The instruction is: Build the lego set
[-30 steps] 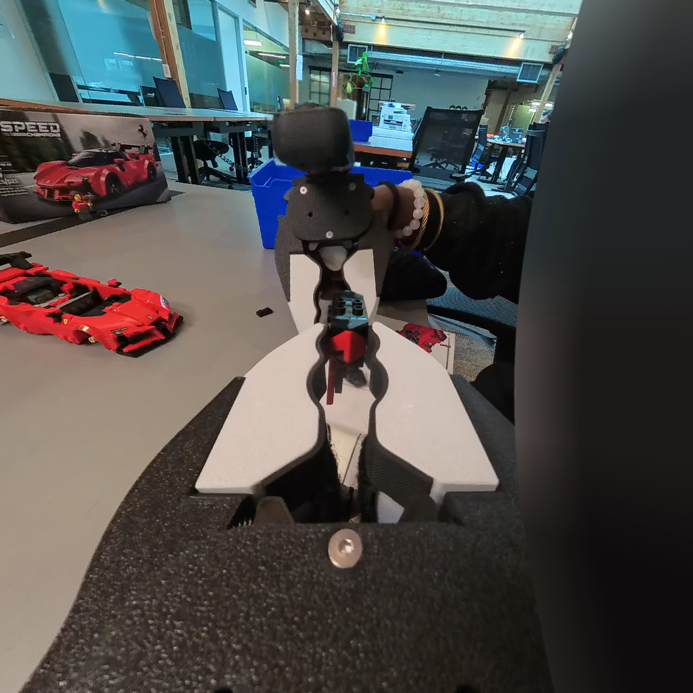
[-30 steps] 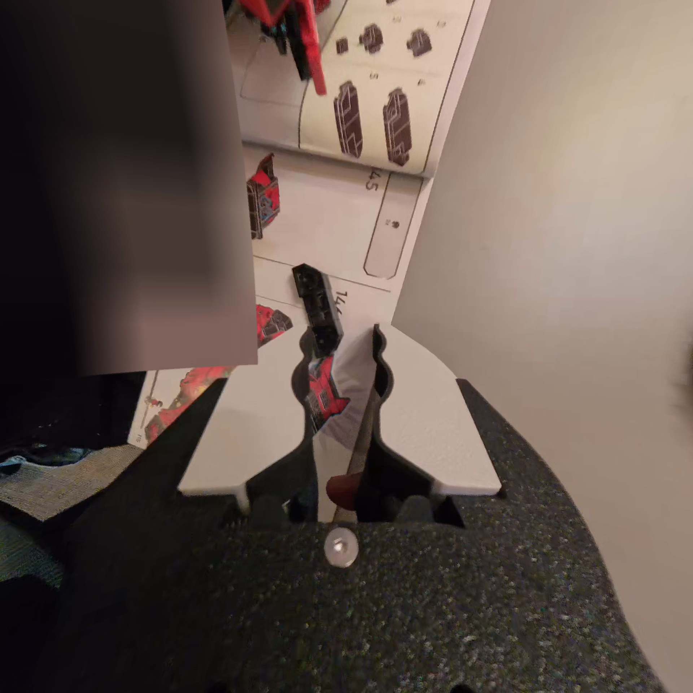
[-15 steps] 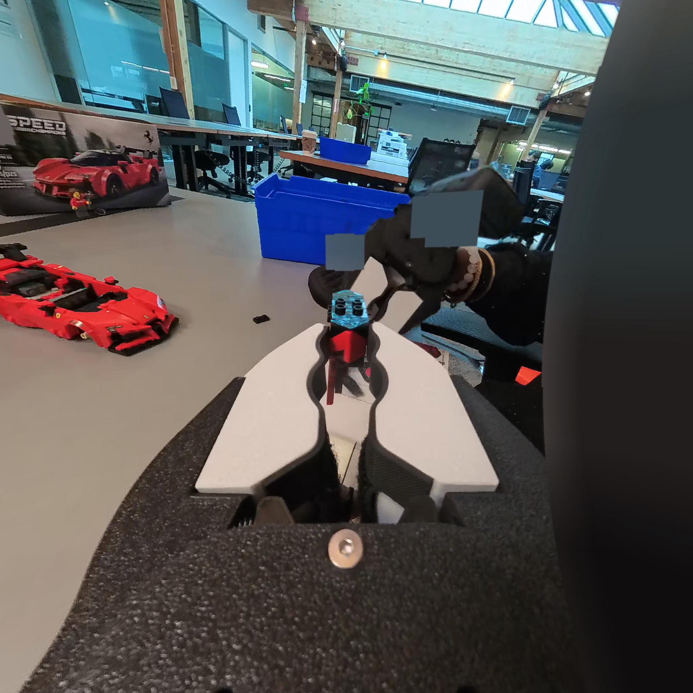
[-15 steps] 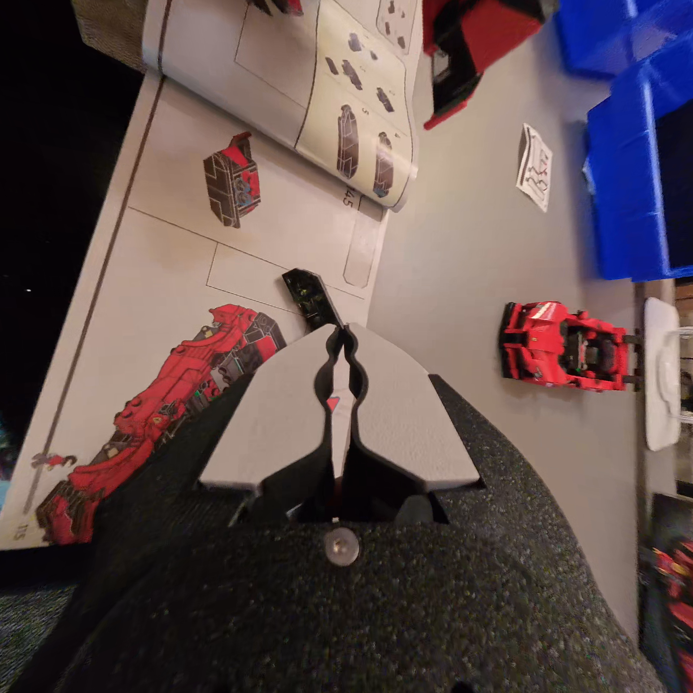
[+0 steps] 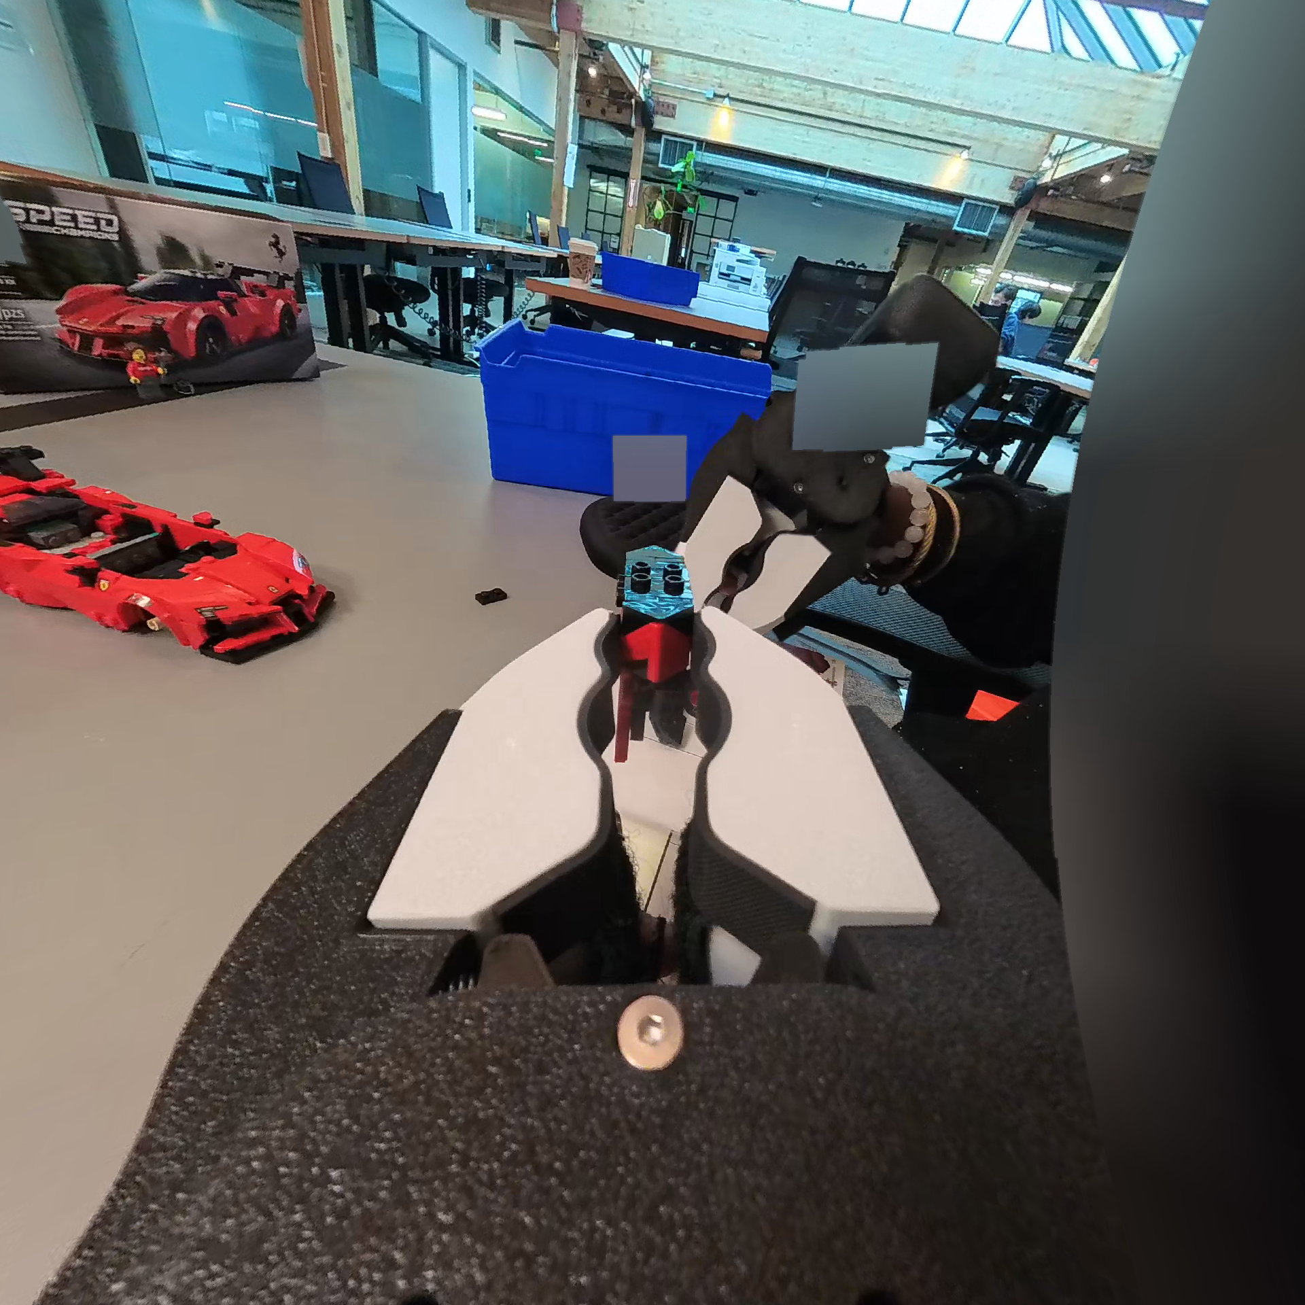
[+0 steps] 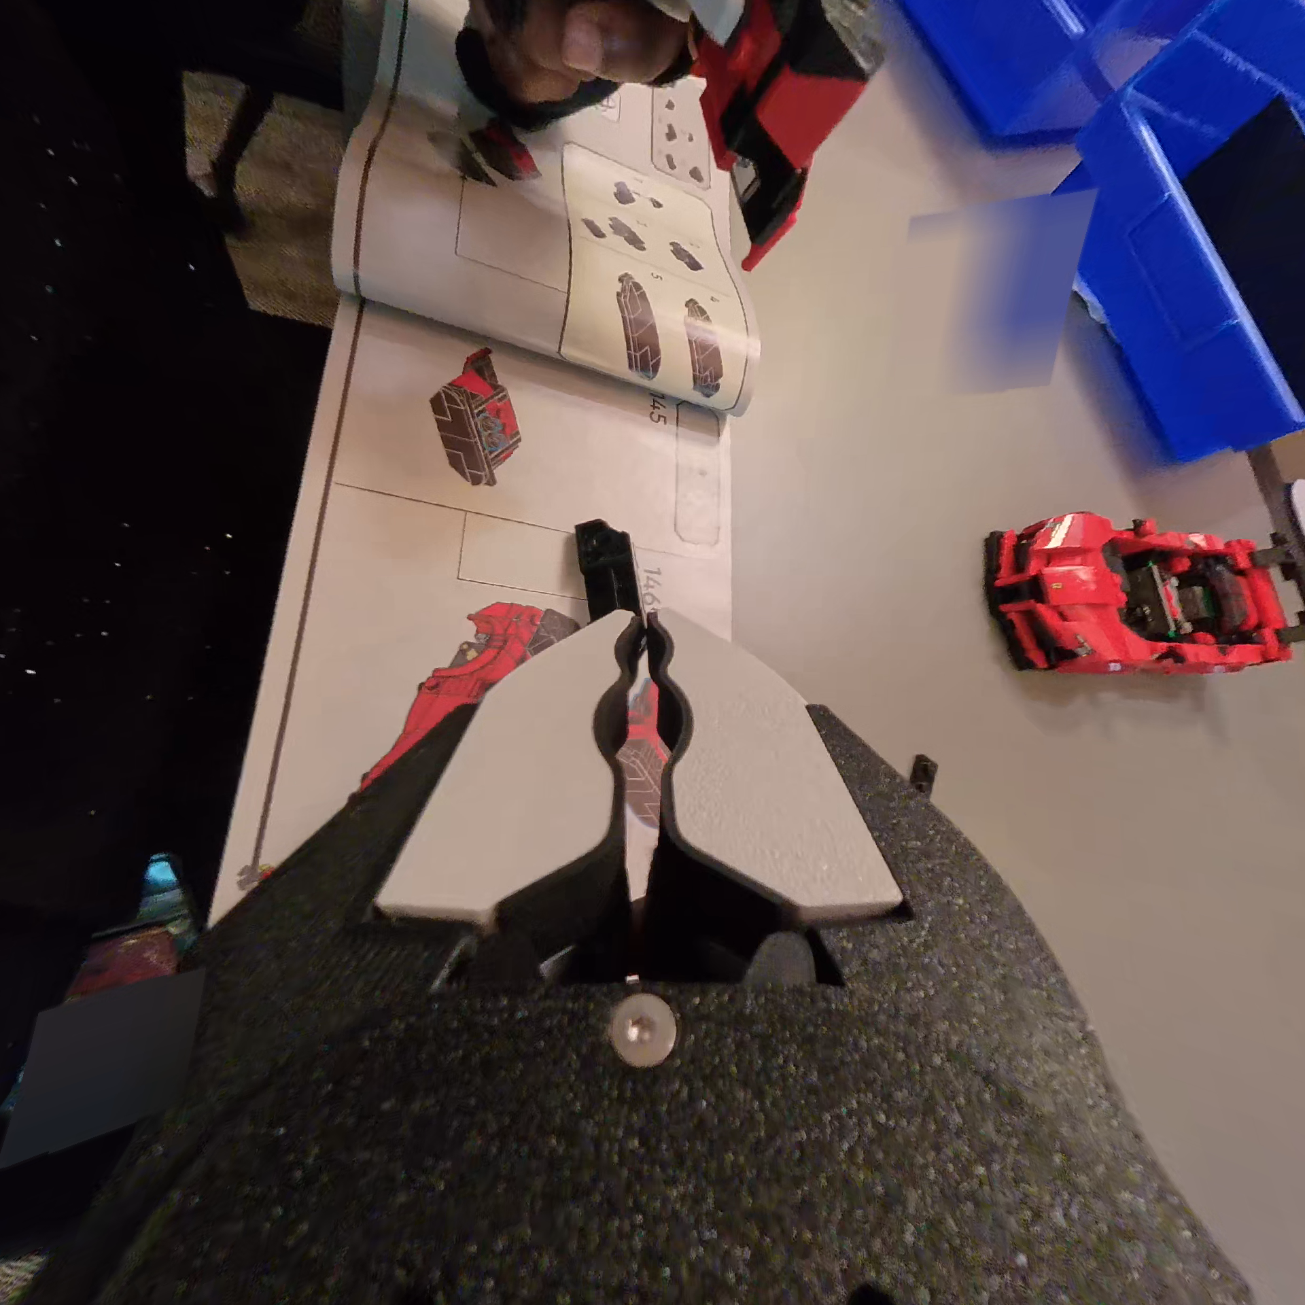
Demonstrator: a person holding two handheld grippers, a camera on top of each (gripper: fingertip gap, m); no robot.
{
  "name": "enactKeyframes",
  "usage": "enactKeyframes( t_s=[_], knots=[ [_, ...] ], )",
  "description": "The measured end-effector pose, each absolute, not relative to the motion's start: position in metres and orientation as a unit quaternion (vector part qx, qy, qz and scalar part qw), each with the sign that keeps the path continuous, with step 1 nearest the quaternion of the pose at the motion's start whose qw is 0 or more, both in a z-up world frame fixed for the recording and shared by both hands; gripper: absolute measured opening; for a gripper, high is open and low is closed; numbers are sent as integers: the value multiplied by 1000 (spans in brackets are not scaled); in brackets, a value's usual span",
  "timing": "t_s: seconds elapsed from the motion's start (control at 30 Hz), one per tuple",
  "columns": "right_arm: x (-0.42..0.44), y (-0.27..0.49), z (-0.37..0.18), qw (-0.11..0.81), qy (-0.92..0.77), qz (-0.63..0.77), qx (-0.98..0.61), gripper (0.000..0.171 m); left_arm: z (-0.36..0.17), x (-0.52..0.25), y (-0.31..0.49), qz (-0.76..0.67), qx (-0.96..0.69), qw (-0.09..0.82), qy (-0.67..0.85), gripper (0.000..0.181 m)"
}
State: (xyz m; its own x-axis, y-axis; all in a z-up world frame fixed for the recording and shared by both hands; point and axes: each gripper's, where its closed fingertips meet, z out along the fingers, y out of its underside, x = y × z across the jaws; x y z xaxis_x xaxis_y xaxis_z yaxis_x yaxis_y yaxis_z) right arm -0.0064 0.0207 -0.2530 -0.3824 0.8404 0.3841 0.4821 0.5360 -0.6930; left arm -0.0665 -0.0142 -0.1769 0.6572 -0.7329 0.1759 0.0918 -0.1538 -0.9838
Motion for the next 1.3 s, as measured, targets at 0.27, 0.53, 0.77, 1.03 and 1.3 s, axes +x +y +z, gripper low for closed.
enactKeyframes(
  t_s=[0.27,0.53,0.77,1.03,1.3],
  knots=[
    [-1,20,-259,327,-783,267,-457,6,-178,-66,-14,-342,-682,601,237,19],
    [6,21,-268,204,-763,300,-535,22,-179,-64,-15,-345,-682,598,241,19],
    [5,19,-273,155,-766,312,-540,24,-179,-64,-15,-348,-681,596,243,19],
    [5,26,-272,237,-778,260,-520,16,-179,-65,-15,-353,-681,596,238,19],
    [7,45,-260,382,-788,115,-469,17,-175,-71,-13,-352,-675,611,219,19]
  ],
)
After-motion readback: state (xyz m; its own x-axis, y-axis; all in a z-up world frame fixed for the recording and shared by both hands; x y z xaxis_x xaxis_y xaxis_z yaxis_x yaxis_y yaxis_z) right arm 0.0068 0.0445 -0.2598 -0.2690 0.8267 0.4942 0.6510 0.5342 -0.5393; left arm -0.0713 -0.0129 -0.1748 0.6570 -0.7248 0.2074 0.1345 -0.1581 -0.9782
